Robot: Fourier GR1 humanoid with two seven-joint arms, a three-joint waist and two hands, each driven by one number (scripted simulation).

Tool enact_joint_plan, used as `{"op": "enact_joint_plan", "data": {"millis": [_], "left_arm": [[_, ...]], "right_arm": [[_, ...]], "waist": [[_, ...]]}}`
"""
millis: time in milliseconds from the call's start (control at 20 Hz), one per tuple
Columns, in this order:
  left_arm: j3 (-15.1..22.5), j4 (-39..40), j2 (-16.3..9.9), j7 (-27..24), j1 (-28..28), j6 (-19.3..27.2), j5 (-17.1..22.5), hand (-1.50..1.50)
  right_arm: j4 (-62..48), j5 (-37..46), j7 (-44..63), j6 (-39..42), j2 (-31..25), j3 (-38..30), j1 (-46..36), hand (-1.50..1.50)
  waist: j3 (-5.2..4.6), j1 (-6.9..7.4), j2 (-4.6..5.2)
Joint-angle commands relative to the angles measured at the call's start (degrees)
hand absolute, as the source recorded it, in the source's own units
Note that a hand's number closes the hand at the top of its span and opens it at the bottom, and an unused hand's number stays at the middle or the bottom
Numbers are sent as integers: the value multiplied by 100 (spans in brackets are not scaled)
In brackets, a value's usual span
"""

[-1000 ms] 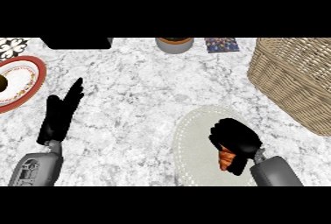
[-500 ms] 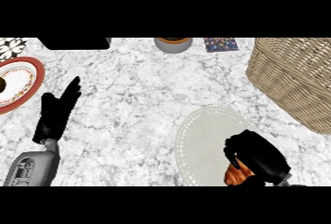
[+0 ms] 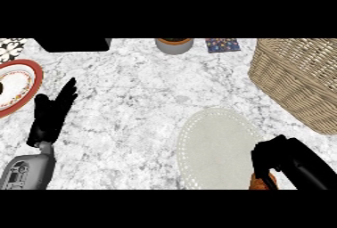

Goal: Pick the croissant from the placemat and place it in the basket

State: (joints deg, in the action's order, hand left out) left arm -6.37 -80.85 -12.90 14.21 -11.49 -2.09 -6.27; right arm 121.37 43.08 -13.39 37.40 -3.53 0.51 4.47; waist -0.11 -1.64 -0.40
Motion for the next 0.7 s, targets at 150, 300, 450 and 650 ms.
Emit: {"op": "enact_joint_plan", "data": {"millis": [150,300,450,650], "left_arm": [[164,-12,101,-169,86,58,-165,0],[122,177,148,-10,-162,71,-110,0],[180,-48,230,83,-60,56,-63,0],[211,-97,267,120,-117,175,-166,0]], "right_arm": [[1570,-1894,2267,1182,344,-1132,-921,150],[1446,-2559,3097,1308,348,-1641,-1765,150],[1339,-3267,4213,1393,164,-2007,-2450,150],[521,-3616,5231,855,-400,-2394,-3934,150]], "waist": [[-15,86,14],[-18,81,30],[-9,110,-4],[-9,164,3]]}}
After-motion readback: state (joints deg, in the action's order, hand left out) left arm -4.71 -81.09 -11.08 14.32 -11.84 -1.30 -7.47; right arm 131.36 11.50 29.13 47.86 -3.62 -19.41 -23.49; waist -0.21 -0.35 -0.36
